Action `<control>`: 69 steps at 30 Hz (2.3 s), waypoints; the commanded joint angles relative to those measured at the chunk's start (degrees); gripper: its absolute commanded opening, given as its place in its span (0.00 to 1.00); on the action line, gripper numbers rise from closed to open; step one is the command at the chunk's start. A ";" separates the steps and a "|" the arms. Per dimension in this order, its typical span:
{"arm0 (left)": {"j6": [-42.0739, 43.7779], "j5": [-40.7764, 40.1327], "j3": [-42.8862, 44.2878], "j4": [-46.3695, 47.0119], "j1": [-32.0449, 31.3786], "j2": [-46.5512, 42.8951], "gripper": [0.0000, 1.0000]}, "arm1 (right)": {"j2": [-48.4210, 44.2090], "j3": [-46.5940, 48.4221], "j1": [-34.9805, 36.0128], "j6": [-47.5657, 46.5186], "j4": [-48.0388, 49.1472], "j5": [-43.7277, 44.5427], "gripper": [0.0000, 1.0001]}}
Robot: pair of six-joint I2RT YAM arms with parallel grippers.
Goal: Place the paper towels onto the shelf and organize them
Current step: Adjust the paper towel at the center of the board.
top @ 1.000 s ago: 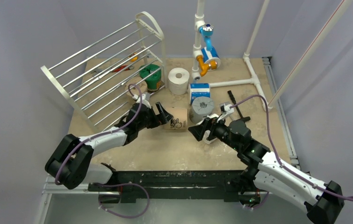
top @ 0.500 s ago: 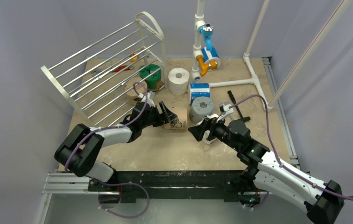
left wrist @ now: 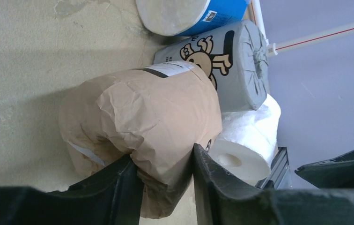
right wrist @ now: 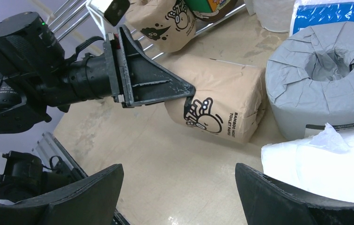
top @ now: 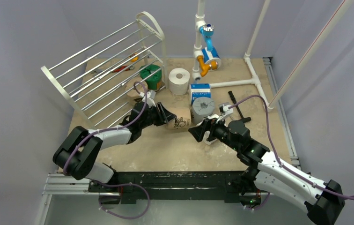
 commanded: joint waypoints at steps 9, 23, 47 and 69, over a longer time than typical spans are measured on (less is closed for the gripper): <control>7.54 -2.59 2.09 -14.99 -0.03 -15.88 0.15 | -1.52 1.68 -0.04 -1.33 0.02 0.51 0.91; 24.03 -29.38 22.53 -63.78 -16.46 -21.70 0.19 | -0.05 1.58 -0.04 -1.84 1.50 3.60 0.90; 26.33 -34.90 29.29 -72.04 -24.86 -12.20 0.90 | 0.02 1.26 -0.04 -2.01 -2.18 4.97 0.91; 23.73 -43.42 25.47 -75.45 -25.36 -52.16 1.00 | 28.15 21.16 3.43 -4.82 2.19 -4.31 0.93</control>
